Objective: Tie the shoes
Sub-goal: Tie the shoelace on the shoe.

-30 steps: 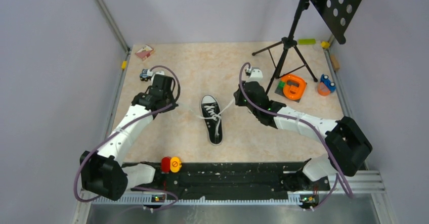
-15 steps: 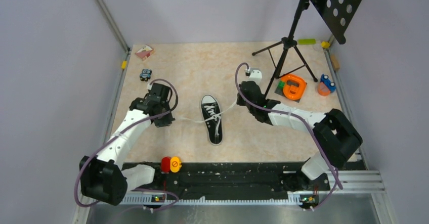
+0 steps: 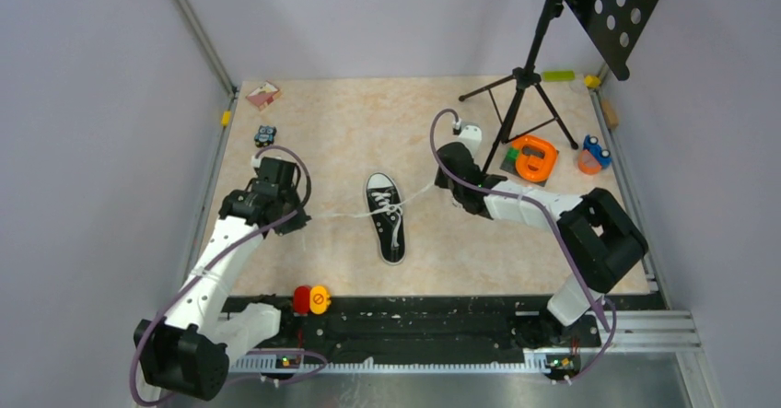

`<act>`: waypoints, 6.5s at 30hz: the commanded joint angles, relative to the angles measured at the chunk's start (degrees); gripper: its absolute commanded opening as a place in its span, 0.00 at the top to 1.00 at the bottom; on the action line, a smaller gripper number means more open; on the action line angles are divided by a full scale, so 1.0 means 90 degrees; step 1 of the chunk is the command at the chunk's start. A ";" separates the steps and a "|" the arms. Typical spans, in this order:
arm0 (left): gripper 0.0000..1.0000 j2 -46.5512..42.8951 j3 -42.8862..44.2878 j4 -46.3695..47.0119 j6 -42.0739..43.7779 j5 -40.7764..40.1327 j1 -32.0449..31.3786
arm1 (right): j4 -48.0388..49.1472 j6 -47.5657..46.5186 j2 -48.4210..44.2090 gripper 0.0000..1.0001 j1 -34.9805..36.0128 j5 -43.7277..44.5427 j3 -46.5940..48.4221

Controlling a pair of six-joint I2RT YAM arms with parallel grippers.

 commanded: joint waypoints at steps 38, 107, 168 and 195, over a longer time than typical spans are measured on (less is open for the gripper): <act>1.00 0.2848 0.3210 0.2333 0.0409 0.3416 -0.2652 | -0.2934 -0.0482 -0.3521 0.19 -0.0081 0.0484 0.0265; 0.55 0.4433 0.0379 0.2081 -0.0218 -0.1071 -0.2165 | -0.3376 0.0707 -0.4635 0.20 0.0516 -0.0364 -0.0796; 1.00 0.0897 0.0015 0.1798 0.0902 0.2131 -0.0800 | -0.5437 0.9078 0.1620 0.59 0.0536 0.0259 0.1624; 1.00 0.0265 0.0672 0.1346 0.0882 0.2351 0.0187 | -0.5443 0.6129 -0.0927 1.00 0.1217 0.2373 0.1113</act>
